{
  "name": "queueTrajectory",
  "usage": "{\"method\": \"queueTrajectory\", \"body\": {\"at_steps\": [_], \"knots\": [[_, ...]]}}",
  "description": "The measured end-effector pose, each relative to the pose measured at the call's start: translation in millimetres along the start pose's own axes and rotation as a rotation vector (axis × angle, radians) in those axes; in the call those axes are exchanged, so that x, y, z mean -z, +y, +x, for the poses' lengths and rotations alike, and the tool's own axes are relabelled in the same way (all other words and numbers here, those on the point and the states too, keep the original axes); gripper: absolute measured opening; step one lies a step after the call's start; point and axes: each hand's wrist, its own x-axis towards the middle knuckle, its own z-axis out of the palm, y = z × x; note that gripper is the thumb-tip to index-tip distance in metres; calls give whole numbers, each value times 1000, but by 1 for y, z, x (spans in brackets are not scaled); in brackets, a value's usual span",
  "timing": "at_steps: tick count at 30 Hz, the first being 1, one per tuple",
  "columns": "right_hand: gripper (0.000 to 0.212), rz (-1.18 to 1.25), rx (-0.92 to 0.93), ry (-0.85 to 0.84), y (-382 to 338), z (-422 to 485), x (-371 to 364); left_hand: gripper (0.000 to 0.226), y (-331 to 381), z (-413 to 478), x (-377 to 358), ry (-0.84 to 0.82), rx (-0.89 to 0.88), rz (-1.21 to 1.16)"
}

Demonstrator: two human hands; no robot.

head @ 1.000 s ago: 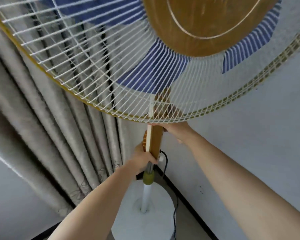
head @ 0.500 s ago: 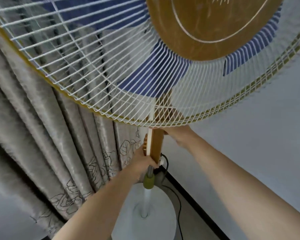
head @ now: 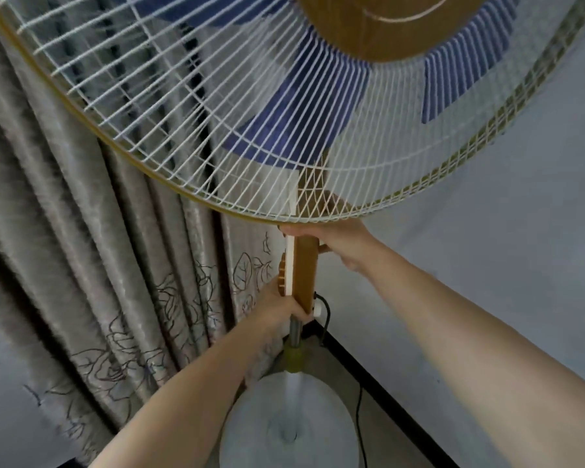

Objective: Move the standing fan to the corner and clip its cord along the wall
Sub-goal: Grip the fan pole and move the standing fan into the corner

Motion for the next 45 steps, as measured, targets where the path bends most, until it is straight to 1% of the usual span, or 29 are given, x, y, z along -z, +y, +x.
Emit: {"method": "queueTrajectory", "body": {"at_steps": [4, 5, 7, 8, 11, 16, 18, 21, 23, 25, 27, 29, 32, 35, 37, 39, 41, 45], "knots": [[54, -31, 47, -15, -4, -3, -11, 52, -7, -3, 6, 3, 3, -15], [55, -28, 60, -13, -5, -2, -13, 50, -7, -2, 8, 1, -9, -9], [65, -22, 59, -16, -4, 0, -18, 52, -9, 0, 13, 1, -21, 1], [65, -18, 61, -16, -4, 1, -20, 55, -10, 3, 15, 3, -22, -1], [49, -13, 100, -6, -4, 10, -25, 56, -11, 13, 24, -3, -26, -19], [51, -37, 110, -4, 1, 24, -28, 51, -16, 25, 32, -54, -56, -11], [46, -47, 112, 4, 3, 27, -26, 49, -14, 25, 32, -78, -68, 0], [34, -76, 156, -13, 7, 28, -26, 48, -11, 22, 30, -72, -70, 7], [35, -85, 183, -23, 8, 26, -24, 49, -4, 15, 28, -63, -82, 5], [41, -106, 183, -43, 6, 23, -20, 63, 8, 10, 27, -40, -129, -5], [37, -133, 171, -82, 0, 19, -16, 73, 21, 9, 24, 30, -215, 34], [36, -130, 179, -85, -6, 17, -11, 71, 30, 9, 19, 106, -277, 108], [32, -88, 280, -78, -10, 18, -5, 63, 30, 11, 13, 150, -301, 171], [22, -67, 282, -90, -9, 21, -1, 51, 24, 12, 14, 143, -307, 166], [16, -68, 239, -79, -4, 28, 2, 49, 21, 13, 16, 119, -287, 172], [17, -94, 232, -79, -7, 32, 3, 49, 22, 14, 21, 84, -270, 186], [14, -119, 262, -79, -11, 32, 1, 52, 27, 14, 27, 41, -244, 195], [18, -148, 264, -59, -14, 31, -2, 58, 35, 16, 36, -62, -190, 212]]}}
